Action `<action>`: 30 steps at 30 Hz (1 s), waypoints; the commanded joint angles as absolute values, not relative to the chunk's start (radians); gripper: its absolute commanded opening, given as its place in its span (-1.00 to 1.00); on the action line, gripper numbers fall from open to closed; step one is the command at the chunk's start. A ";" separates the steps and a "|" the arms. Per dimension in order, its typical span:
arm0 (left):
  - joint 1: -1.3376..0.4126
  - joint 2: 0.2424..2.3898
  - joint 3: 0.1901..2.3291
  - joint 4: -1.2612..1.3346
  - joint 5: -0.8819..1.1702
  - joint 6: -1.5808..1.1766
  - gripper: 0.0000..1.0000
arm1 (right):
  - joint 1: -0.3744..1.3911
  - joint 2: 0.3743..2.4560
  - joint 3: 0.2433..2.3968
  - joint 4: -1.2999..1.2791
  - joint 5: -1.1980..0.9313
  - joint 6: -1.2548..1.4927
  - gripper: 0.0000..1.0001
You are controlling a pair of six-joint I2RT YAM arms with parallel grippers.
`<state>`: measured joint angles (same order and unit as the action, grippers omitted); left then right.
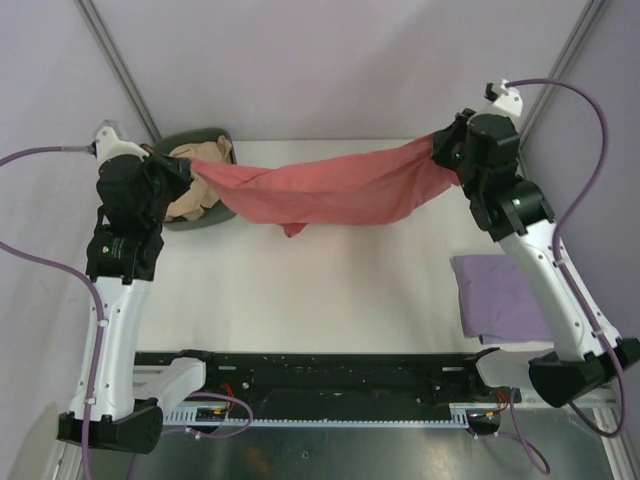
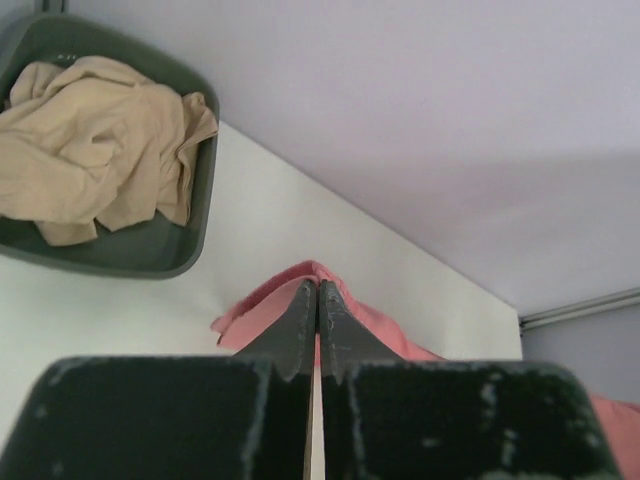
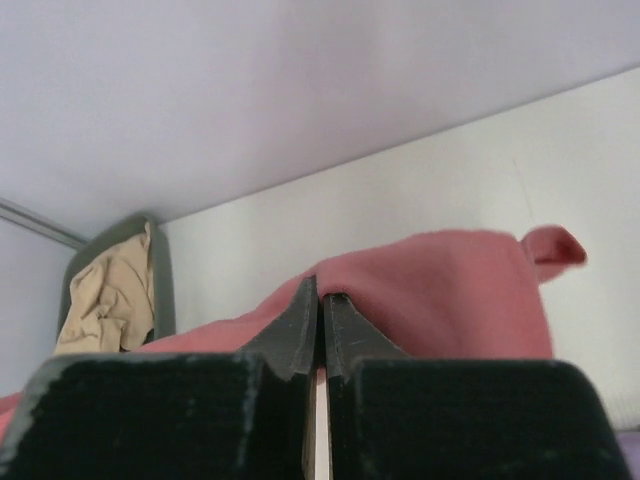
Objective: Fold and stack the t-shirts
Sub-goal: Flatten out the tshirt
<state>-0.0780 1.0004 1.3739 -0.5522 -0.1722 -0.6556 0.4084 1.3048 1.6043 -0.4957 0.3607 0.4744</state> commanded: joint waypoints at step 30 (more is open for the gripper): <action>0.066 1.529 1.758 -0.236 0.100 -0.803 -1.00 | 0.250 1.320 1.504 -0.184 0.240 0.504 -0.94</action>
